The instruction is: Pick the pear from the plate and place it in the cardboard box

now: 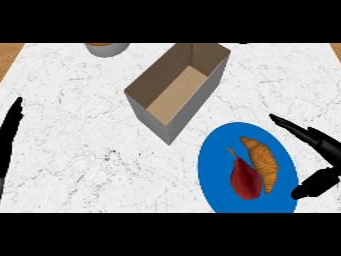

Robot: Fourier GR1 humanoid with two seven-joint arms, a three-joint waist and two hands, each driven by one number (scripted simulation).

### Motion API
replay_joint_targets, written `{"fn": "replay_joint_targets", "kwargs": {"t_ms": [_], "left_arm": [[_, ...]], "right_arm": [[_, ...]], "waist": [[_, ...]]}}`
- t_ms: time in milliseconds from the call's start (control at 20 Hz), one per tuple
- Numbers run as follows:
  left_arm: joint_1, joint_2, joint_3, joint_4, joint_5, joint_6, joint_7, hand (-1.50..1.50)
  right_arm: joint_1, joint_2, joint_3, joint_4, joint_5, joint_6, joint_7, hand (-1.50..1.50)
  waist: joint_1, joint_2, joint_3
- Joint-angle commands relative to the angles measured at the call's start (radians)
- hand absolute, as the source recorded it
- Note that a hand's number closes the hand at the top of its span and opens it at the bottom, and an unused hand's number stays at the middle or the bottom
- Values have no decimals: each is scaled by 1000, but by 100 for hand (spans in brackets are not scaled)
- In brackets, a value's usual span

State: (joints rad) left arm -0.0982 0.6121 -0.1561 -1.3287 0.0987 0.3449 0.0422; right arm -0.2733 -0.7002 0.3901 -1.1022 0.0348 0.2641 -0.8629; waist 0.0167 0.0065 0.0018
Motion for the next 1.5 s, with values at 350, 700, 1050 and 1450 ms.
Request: {"fn": "replay_joint_targets", "kwargs": {"t_ms": [350,700,1050,1450], "left_arm": [[4,-23,23,35,-19,-15,-19,0],[-13,-34,47,29,-44,-34,8,0],[-17,-72,110,84,-79,-77,-36,0],[40,-119,109,-27,-157,-70,46,0]], "right_arm": [[-225,-78,167,-64,331,94,192,-150],[-277,56,220,-67,455,192,378,-150],[-235,78,160,-42,602,192,326,-150],[-275,222,105,30,700,238,366,-150]], "waist": [[-5,-8,-4],[-7,-6,-2],[-13,-6,-2],[-5,-5,-1]]}}
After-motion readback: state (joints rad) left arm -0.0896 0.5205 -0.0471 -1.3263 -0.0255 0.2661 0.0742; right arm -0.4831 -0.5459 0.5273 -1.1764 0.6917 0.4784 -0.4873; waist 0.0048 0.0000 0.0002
